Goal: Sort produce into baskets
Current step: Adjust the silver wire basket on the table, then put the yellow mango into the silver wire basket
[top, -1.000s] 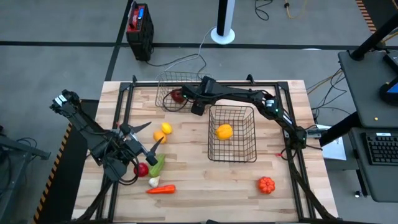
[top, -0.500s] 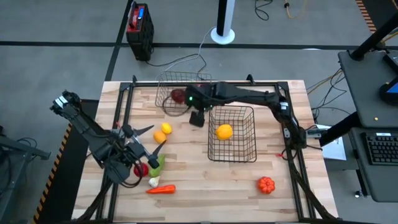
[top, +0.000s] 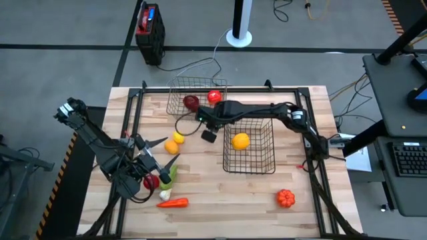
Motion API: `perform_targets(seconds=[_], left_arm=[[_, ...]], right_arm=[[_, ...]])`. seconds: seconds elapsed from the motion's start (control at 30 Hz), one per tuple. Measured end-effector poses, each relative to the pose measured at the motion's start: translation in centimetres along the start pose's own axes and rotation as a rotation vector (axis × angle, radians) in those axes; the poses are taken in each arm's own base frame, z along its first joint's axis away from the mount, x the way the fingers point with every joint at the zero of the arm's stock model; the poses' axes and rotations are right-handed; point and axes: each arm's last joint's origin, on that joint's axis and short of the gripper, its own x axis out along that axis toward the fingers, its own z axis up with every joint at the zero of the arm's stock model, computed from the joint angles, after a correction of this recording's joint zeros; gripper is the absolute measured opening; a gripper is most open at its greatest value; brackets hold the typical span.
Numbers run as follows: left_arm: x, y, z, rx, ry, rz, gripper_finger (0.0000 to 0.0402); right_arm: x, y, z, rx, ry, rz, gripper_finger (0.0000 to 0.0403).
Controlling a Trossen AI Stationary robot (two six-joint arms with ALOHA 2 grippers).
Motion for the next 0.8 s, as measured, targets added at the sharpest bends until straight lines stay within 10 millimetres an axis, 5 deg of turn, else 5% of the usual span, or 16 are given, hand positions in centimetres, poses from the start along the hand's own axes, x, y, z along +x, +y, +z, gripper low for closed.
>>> perform_targets(seconds=[0.17,0.53,0.8], left_arm=[[0.0,0.0,0.0,0.003,0.000,0.000,0.0327],[0.0,0.0,0.0,0.007,0.000,0.000,0.0327],[0.0,0.0,-0.1,-0.014,0.007,-0.026,0.0327]], right_arm=[[-0.1,-1.0,0.6,0.040,-0.042,-0.042,0.0014],[-0.1,-2.8,1.2,0.086,-0.051,-0.052,0.0012],[-2.5,0.3,0.5,0.012,-0.010,0.061,0.0012]])
